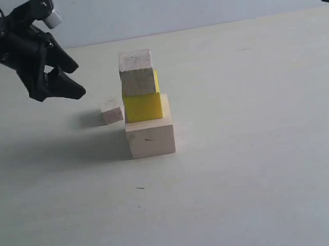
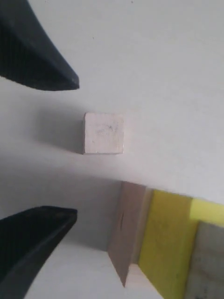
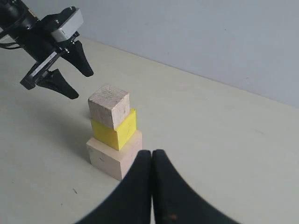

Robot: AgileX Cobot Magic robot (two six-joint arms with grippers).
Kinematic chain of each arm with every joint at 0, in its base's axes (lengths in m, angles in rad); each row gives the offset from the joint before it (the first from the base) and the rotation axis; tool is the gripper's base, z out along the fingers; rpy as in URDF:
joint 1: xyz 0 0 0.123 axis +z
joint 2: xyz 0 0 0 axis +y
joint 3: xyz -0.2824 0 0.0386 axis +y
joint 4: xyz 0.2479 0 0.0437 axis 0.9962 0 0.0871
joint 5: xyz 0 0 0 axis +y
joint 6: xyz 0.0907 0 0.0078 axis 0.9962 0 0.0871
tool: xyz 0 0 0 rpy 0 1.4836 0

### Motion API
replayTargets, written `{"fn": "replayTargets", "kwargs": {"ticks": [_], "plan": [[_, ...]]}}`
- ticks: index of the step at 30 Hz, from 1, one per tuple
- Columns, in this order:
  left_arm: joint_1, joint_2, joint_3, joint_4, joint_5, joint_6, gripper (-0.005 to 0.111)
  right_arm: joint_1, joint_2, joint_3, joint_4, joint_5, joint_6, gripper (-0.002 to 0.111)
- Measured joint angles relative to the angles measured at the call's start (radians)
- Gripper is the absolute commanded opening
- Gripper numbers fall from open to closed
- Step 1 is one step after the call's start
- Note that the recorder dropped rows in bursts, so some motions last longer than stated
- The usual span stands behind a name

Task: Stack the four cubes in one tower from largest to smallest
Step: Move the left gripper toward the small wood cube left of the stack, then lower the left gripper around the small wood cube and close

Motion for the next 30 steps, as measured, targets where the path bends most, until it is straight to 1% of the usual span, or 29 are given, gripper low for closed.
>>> {"fn": "replayTargets", "kwargs": {"ticks": [4,13,18,24,30], "plan": [[0.000,0.028,0.000,-0.021,-0.041,0.022,0.068,0.000,0.000,0.000,0.000,0.000,0.000,0.000],[0.000,0.102,0.000,-0.106,-0.084,0.161,0.068,0.000,0.000,0.000,0.000,0.000,0.000,0.000],[0.000,0.136,-0.001,-0.134,-0.105,0.185,0.068,0.000,0.000,0.000,0.000,0.000,0.000,0.000],[0.000,0.173,-0.001,-0.203,-0.109,0.218,0.068,0.000,0.000,0.000,0.000,0.000,0.000,0.000],[0.000,0.209,-0.001,-0.217,-0.121,0.227,0.068,0.000,0.000,0.000,0.000,0.000,0.002,0.000]]}}
